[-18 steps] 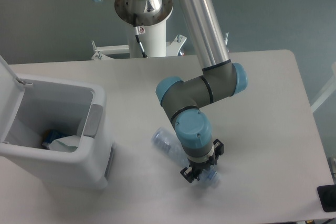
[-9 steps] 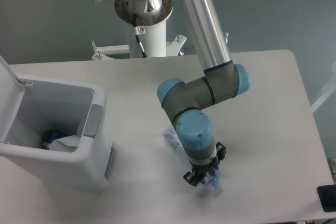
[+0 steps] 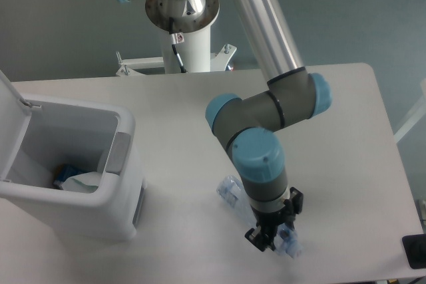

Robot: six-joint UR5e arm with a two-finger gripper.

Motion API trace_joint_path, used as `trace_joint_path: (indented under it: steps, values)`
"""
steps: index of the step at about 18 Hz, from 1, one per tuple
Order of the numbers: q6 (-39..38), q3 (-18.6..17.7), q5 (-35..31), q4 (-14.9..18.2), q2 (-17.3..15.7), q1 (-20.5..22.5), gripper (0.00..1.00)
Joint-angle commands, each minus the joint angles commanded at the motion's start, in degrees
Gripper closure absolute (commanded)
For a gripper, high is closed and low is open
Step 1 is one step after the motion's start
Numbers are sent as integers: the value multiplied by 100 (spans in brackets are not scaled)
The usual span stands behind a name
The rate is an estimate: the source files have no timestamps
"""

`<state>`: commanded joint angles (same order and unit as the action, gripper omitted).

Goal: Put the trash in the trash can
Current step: 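Reposition the gripper over the bottle's middle and close on it, then lift the bottle, carry it over the bin and lower it in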

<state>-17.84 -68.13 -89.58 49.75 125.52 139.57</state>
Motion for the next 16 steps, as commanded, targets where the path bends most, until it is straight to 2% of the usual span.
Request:
trace_joint_path:
  steps: [3, 10, 16]
  values:
    - [26, 185, 607, -9, -290, 18, 42]
    - [-17, 194, 1609, -44, -1063, -157, 42]
    - [-227, 229, 2593, -123, -1574, -316, 42]
